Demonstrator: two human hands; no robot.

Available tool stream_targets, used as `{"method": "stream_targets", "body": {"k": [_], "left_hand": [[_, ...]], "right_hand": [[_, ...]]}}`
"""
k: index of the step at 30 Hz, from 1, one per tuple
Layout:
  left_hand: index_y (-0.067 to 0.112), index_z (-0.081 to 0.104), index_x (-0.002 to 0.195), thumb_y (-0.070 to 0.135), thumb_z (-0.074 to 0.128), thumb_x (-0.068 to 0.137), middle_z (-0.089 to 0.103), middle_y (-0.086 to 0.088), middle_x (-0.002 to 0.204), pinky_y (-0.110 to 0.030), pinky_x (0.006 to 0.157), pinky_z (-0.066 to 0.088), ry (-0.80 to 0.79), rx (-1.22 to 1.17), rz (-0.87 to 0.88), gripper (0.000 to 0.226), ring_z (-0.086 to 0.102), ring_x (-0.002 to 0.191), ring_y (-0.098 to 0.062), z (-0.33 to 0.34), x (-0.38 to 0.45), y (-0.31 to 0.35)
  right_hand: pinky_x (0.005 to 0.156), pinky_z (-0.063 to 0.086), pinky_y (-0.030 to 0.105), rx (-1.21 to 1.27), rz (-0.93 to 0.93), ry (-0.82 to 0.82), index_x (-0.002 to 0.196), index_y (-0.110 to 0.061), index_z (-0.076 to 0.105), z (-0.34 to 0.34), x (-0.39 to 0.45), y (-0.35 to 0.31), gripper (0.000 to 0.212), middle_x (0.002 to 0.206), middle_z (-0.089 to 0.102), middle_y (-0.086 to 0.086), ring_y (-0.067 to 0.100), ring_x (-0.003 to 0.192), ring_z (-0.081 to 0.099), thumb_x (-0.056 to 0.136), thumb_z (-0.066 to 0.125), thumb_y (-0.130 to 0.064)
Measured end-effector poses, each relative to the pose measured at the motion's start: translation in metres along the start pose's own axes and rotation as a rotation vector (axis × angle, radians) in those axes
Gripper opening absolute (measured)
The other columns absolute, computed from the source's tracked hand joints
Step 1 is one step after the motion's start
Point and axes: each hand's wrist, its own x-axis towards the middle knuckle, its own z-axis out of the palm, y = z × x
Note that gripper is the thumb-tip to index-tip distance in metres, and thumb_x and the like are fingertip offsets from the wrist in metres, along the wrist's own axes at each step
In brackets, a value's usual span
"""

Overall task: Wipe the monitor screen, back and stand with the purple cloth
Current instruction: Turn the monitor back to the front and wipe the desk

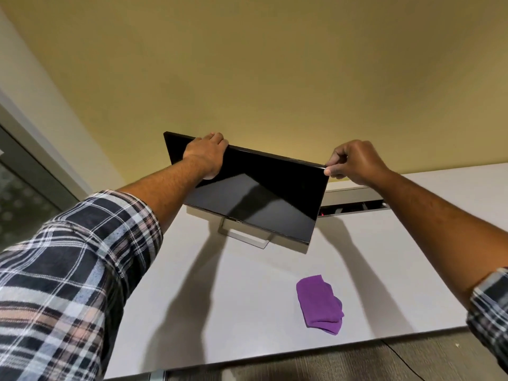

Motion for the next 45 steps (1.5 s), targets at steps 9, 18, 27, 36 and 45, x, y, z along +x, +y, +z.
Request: {"method": "stream_targets", "body": {"k": [9, 18, 27, 36, 45], "left_hand": [[0.017, 0.041, 0.138, 0.009, 0.063, 0.085, 0.039, -0.001, 0.136, -0.042, 0.068, 0.051, 0.057, -0.164, 0.005, 0.057, 0.057, 0.108, -0.029, 0.017, -0.002, -0.046], [0.016, 0.042, 0.145, 0.011, 0.063, 0.084, 0.041, 0.000, 0.140, -0.035, 0.078, 0.049, 0.104, -0.300, 0.048, 0.065, 0.050, 0.120, -0.024, 0.029, 0.008, -0.072], [0.014, 0.045, 0.146, 0.018, 0.059, 0.088, 0.040, -0.004, 0.140, -0.042, 0.087, 0.053, 0.122, -0.350, 0.031, 0.060, 0.051, 0.120, -0.028, 0.041, 0.025, -0.083], [0.012, 0.026, 0.158, 0.012, 0.062, 0.086, 0.031, -0.002, 0.146, -0.031, 0.086, 0.050, 0.043, -0.323, 0.035, 0.080, 0.046, 0.126, -0.024, 0.040, 0.031, -0.084], [0.010, 0.026, 0.157, 0.022, 0.062, 0.090, 0.032, -0.005, 0.143, -0.038, 0.088, 0.050, 0.053, -0.287, 0.011, 0.077, 0.045, 0.124, -0.026, 0.044, 0.034, -0.081]], "right_hand": [[0.076, 0.066, 0.038, -0.011, 0.058, 0.038, 0.080, -0.009, 0.080, 0.001, 0.061, 0.003, 0.011, 0.070, 0.077, 0.005, 0.018, 0.065, 0.077, 0.078, 0.091, -0.008], [0.059, 0.049, 0.018, -0.081, 0.107, 0.093, 0.086, -0.009, 0.081, 0.015, 0.121, 0.001, 0.008, 0.068, 0.074, 0.004, 0.003, 0.053, 0.067, 0.082, 0.088, -0.011], [0.069, 0.054, 0.020, -0.121, 0.116, 0.149, 0.088, -0.012, 0.082, 0.033, 0.166, 0.009, 0.008, 0.067, 0.073, 0.005, -0.007, 0.049, 0.063, 0.083, 0.087, -0.016], [0.086, 0.061, 0.038, -0.123, 0.128, 0.198, 0.089, -0.008, 0.082, 0.043, 0.180, 0.014, 0.008, 0.069, 0.072, 0.005, -0.014, 0.052, 0.061, 0.084, 0.085, -0.013], [0.085, 0.051, 0.026, -0.094, 0.158, 0.268, 0.100, -0.009, 0.082, 0.051, 0.183, 0.011, 0.014, 0.092, 0.079, 0.012, 0.004, 0.076, 0.072, 0.088, 0.082, -0.016]]}}
